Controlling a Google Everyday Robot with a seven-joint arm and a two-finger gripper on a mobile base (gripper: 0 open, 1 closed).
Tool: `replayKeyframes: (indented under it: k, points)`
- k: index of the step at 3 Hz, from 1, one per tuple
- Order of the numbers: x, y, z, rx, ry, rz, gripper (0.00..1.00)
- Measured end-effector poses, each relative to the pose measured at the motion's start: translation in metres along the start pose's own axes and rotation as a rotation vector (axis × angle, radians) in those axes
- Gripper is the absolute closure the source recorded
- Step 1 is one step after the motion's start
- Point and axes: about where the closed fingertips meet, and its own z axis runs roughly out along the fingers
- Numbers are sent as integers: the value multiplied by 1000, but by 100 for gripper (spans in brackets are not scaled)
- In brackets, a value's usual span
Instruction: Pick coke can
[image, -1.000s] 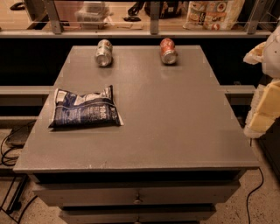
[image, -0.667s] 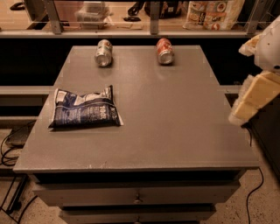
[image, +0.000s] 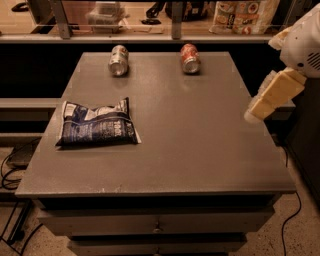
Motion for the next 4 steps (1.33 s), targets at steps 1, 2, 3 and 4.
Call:
replayKeyframes:
  k: [1,2,3,4]
  points:
    - [-5,-4,31,-42,-56,74,0]
    - [-30,-15,73,-79,-194,149,0]
    - [-52,-44,103,-29,-338,248,0]
    - [-53,-44,107,-29,-345,258,0]
